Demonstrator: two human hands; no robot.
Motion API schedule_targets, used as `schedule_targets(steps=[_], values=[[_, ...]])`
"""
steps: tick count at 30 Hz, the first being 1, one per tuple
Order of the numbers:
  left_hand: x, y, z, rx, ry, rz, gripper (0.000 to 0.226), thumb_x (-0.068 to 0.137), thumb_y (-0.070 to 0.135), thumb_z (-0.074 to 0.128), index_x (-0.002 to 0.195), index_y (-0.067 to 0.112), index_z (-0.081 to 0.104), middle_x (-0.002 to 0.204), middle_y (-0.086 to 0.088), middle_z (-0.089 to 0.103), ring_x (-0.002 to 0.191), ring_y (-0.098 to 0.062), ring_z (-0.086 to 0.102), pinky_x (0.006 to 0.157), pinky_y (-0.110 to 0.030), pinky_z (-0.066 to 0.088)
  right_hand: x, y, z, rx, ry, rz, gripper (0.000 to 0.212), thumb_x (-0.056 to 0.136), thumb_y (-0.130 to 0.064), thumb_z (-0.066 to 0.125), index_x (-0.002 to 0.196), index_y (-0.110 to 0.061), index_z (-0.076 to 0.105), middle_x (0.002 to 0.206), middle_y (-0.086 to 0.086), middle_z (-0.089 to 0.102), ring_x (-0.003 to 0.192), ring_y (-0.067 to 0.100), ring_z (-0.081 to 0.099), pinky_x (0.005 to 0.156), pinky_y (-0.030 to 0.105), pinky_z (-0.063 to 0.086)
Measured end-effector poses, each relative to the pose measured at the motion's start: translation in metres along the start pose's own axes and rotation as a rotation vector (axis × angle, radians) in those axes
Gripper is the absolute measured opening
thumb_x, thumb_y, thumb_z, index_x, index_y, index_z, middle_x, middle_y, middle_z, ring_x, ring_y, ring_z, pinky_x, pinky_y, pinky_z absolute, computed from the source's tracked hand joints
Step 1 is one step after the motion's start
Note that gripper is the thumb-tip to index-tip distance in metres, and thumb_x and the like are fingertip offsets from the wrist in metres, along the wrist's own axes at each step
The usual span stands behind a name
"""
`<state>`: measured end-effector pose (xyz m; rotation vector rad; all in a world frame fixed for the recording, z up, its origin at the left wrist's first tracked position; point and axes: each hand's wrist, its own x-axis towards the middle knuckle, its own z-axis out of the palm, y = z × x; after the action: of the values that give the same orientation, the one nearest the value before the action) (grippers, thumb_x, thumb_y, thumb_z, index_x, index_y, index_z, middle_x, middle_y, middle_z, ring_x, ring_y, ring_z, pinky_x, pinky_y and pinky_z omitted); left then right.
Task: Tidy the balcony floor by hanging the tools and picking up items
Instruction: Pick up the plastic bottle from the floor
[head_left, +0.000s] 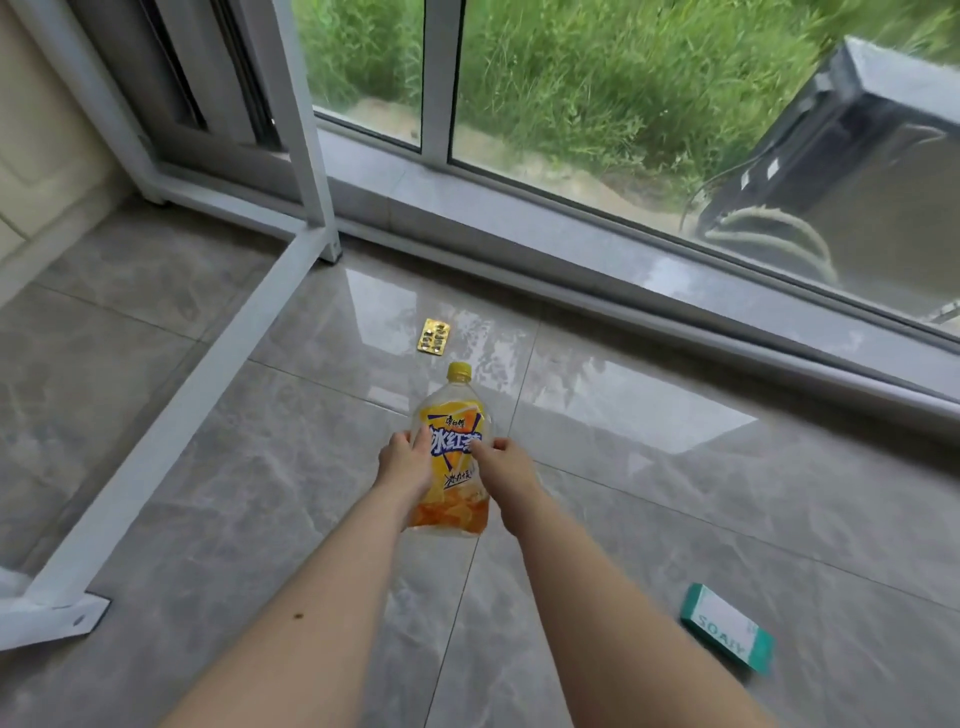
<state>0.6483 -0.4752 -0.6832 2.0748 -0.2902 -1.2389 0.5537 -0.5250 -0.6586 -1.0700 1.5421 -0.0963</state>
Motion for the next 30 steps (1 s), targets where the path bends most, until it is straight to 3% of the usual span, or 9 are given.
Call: schedule_targets(steps=[7,10,12,18,21,23,25,28,30], values=[[0.028,0.056,0.002,-0.099,-0.037,0.004,0.054,0.099,0.045,0.027,0.132,0.006,0.046,0.13,-0.017,0.055,0.118,-0.034,0.055,0.101,-0.05,0.046,0.029,-0.045,-0.018,0.13,-0.073,-0.003,0.049,0.092,-0.036,0.053,0.131,-0.015,0.031,0.13,0.016,0.053,0.116,0.032,0.057,0.099,0.046,0.048],[0.053,0.079,0.003,-0.098,-0.075,0.014,0.055,0.099,0.046,0.026,0.133,0.008,0.047,0.131,-0.015,0.056,0.12,-0.033,0.053,0.104,-0.05,0.043,0.049,-0.069,-0.021,0.162,-0.112,0.01,0.052,0.091,-0.041,0.054,0.13,-0.022,0.026,0.126,0.013,0.055,0.108,0.029,0.06,0.073,0.033,0.05],[0.071,0.095,0.002,-0.105,-0.094,0.008,0.056,0.099,0.048,0.025,0.134,0.009,0.046,0.132,-0.014,0.055,0.121,-0.033,0.053,0.104,-0.05,0.043,0.064,-0.086,-0.022,0.186,-0.128,-0.001,0.053,0.092,-0.041,0.055,0.13,-0.024,0.024,0.119,0.009,0.055,0.089,0.019,0.062,0.056,0.024,0.043],[0.132,0.131,-0.005,-0.137,-0.131,0.0,0.054,0.1,0.046,0.024,0.128,0.011,0.052,0.124,-0.015,0.061,0.114,-0.033,0.059,0.1,-0.05,0.047,0.113,-0.128,-0.014,0.223,-0.113,0.002,0.053,0.088,-0.042,0.061,0.124,-0.027,0.025,0.099,0.001,0.061,0.073,0.011,0.063,0.042,0.017,0.045],[0.157,0.14,-0.005,-0.119,-0.127,-0.016,0.053,0.1,0.047,0.023,0.127,0.011,0.052,0.121,-0.014,0.062,0.111,-0.032,0.06,0.098,-0.05,0.049,0.131,-0.139,-0.008,0.256,-0.111,0.038,0.067,0.082,-0.045,0.068,0.13,-0.022,0.025,0.116,0.006,0.058,0.085,0.016,0.063,0.053,0.023,0.048],[0.172,0.143,-0.002,-0.097,-0.119,-0.04,0.055,0.099,0.046,0.024,0.129,0.008,0.05,0.121,-0.015,0.062,0.111,-0.033,0.059,0.099,-0.05,0.049,0.145,-0.14,-0.005,0.246,-0.089,0.064,0.08,0.076,-0.049,0.072,0.135,-0.013,0.033,0.134,0.011,0.05,0.108,0.027,0.06,0.078,0.036,0.055],[0.184,0.145,0.004,-0.09,-0.117,-0.09,0.056,0.099,0.047,0.025,0.131,0.006,0.047,0.123,-0.017,0.06,0.112,-0.034,0.059,0.098,-0.049,0.049,0.157,-0.143,-0.003,0.241,-0.088,0.091,0.087,0.071,-0.054,0.074,0.137,-0.009,0.042,0.139,0.013,0.047,0.121,0.035,0.055,0.1,0.047,0.049],[0.204,0.152,0.017,-0.084,-0.131,-0.131,0.055,0.099,0.046,0.027,0.13,0.005,0.045,0.123,-0.019,0.06,0.112,-0.035,0.059,0.098,-0.05,0.049,0.177,-0.149,-0.01,0.258,-0.077,0.119,0.083,0.071,-0.052,0.075,0.135,-0.008,0.047,0.135,0.015,0.052,0.12,0.035,0.056,0.101,0.047,0.049],[0.22,0.155,0.027,-0.093,-0.139,-0.127,0.052,0.099,0.045,0.027,0.128,0.006,0.046,0.12,-0.016,0.06,0.11,-0.033,0.059,0.093,-0.044,0.051,0.192,-0.154,-0.017,0.28,-0.068,0.124,0.068,0.076,-0.045,0.074,0.13,-0.008,0.053,0.123,0.015,0.063,0.106,0.029,0.064,0.084,0.039,0.057]])
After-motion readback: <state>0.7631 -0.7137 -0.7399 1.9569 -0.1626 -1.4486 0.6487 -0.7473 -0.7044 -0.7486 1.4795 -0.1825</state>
